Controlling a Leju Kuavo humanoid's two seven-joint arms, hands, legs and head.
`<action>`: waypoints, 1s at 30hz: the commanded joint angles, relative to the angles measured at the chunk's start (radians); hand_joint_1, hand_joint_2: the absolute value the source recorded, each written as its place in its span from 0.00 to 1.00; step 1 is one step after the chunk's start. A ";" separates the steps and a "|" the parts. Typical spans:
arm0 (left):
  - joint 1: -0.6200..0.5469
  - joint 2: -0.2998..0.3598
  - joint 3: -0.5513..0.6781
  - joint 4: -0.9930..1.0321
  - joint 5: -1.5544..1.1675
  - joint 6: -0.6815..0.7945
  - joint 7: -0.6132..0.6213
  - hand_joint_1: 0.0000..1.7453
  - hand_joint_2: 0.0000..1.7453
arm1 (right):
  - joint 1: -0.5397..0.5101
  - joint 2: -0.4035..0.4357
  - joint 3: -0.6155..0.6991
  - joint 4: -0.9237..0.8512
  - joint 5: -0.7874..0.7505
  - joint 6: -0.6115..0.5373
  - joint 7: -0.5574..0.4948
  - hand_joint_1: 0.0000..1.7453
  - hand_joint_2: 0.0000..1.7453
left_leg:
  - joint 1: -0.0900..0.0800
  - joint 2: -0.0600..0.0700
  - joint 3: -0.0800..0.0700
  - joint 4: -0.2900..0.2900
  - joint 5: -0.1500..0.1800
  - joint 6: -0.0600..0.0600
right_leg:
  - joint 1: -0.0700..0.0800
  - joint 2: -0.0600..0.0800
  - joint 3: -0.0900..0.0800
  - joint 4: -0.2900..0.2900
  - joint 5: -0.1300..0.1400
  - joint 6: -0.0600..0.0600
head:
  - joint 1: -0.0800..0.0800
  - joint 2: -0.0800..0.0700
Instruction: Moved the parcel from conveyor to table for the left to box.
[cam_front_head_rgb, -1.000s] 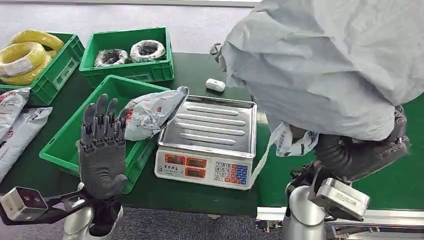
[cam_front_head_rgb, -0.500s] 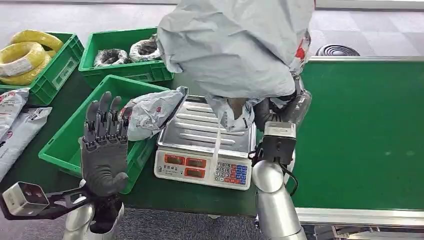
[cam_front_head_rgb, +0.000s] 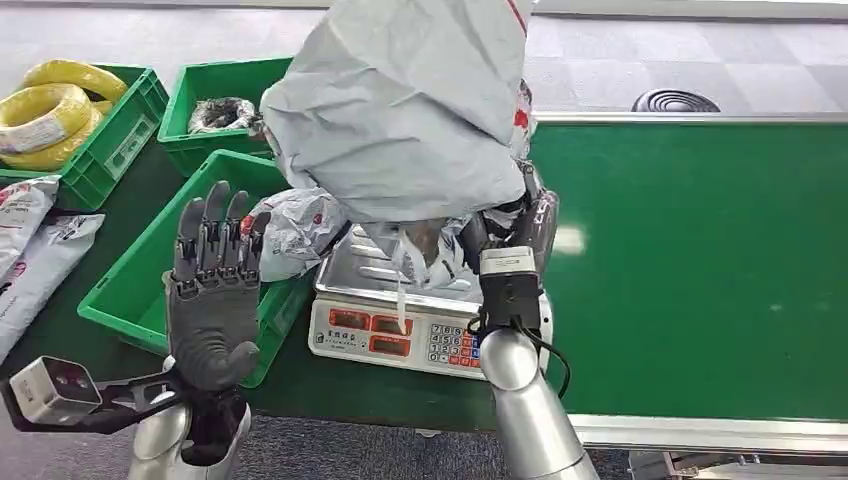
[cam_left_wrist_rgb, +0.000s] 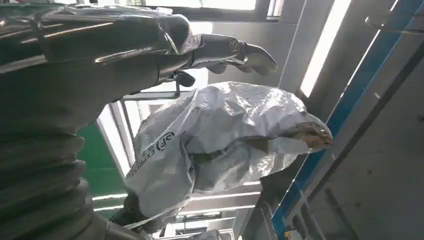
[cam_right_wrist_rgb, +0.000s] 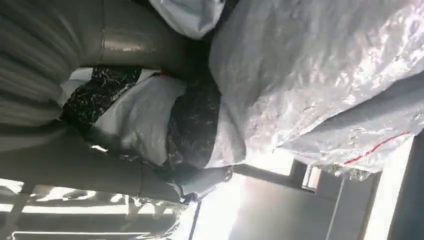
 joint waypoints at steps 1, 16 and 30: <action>0.000 0.009 -0.010 0.056 -0.004 0.004 0.003 0.00 1.00 | -0.026 -0.040 0.020 0.082 -0.022 -0.004 -0.013 0.00 1.00 | 0.000 0.001 0.001 -0.002 0.001 0.000 | 0.000 -0.004 0.001 -0.002 0.001 0.000 | 0.000 0.000; 0.017 0.016 0.002 0.066 -0.016 0.006 -0.023 0.00 1.00 | 0.005 -0.051 0.016 0.023 -0.025 0.005 -0.023 0.00 1.00 | 0.000 0.001 0.000 -0.001 0.001 0.000 | 0.000 -0.003 0.001 -0.001 0.000 0.000 | 0.000 0.000; 0.014 0.011 0.012 0.036 -0.062 0.041 -0.012 0.00 1.00 | 0.067 -0.065 -0.001 -0.053 -0.036 0.032 -0.013 0.00 1.00 | 0.000 0.000 0.000 -0.001 0.001 0.000 | 0.000 -0.004 0.001 -0.001 0.000 0.000 | 0.000 0.000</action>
